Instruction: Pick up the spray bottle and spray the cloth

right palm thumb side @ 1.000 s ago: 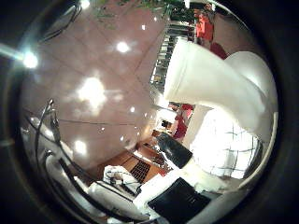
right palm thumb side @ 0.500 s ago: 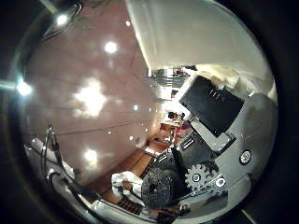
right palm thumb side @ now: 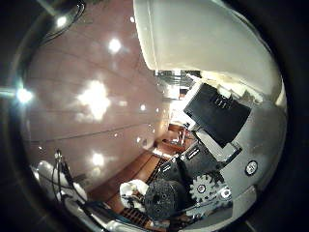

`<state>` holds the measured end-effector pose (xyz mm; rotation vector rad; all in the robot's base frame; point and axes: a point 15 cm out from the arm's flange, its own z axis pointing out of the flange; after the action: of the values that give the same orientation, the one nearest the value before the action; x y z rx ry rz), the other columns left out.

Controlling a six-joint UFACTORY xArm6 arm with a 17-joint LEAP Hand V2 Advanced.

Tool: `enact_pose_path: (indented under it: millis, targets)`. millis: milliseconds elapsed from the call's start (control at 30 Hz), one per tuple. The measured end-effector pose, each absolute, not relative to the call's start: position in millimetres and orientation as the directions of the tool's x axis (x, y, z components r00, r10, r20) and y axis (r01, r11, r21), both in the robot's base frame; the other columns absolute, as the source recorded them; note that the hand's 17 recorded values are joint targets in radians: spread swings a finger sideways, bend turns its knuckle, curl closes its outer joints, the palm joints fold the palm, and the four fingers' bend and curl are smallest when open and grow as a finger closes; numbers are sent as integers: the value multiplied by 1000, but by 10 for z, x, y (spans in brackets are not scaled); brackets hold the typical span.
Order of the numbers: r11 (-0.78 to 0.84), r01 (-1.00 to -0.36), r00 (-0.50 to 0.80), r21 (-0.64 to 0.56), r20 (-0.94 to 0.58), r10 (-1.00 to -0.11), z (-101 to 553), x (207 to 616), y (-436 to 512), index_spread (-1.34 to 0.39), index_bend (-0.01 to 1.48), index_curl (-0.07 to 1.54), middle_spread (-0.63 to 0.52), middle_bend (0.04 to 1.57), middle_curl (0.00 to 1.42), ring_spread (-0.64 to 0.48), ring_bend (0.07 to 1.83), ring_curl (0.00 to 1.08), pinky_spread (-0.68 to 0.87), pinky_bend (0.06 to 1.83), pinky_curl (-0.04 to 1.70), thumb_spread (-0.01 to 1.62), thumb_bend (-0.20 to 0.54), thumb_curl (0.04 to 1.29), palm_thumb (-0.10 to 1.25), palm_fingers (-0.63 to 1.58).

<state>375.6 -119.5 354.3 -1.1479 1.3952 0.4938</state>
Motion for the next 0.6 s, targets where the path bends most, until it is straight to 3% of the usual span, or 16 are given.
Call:
enact_pose_path:
  millis: [300, 433, 600]
  targets:
    - [123, -936, 219, -330, -818, -531, 4296, 3527, -1148, -182, 1202, 684, -93, 1369, 652, -164, 1480, 625, -151, 1129, 1165, 1211, -10, 574, 1051, 1170]
    - [-64, -967, 231, -248, -734, -639, 4381, 3376, -1066, -183, 1201, 679, -93, 1371, 644, -164, 1483, 621, -153, 1097, 1229, 1205, -9, 587, 1048, 1174]
    - [-250, -960, 270, -124, -634, -725, 4303, 3299, -870, -183, 1202, 673, -93, 1377, 636, -163, 1482, 618, -157, 1066, 1292, 1202, -9, 603, 1036, 1177]
